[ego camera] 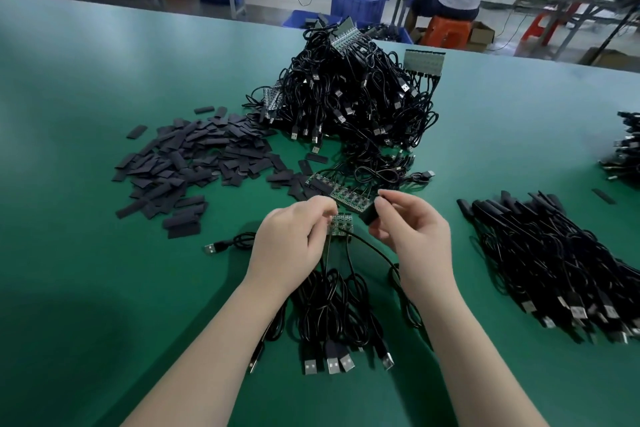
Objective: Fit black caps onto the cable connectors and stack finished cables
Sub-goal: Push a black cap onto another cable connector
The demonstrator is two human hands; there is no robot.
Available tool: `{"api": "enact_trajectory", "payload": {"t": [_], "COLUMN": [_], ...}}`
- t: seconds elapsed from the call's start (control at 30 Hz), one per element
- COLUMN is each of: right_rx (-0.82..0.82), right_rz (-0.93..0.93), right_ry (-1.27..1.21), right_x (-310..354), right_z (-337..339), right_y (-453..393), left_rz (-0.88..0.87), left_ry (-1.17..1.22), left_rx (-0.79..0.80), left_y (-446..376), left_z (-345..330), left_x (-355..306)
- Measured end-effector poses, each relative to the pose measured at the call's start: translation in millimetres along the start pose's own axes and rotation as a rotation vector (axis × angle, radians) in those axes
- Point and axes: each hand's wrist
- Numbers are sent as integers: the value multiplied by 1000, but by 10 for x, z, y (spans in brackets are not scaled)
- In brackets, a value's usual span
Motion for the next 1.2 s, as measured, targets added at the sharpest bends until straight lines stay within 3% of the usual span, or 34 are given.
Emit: {"api": "enact_trajectory", "payload": {"t": [0.2,0.67,0.93,1.2], "right_rx": [42,143,92,70], "right_rz": [-49,-2,46,93], "right_ry": [-151,88,212,245], "right_x": [-40,-37,-73,-115], "right_z": [83,86,119,114], "right_y": [174,218,202,205], "left_rz": [-41,-25,-30,-38], "left_ry": [100,109,182,97], "left_rx": [-8,45,44,22], "left_y": [2,67,47,79], "left_z": [54,-61,-33,-45], "left_x": [-97,-152,-162,-185]}}
Point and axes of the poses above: each hand's wrist, its own y-axis away from the middle knuckle, its own z-axis out of the back of the hand, x = y × z, and after that the axes turned 9 degrees about -y, right-handed
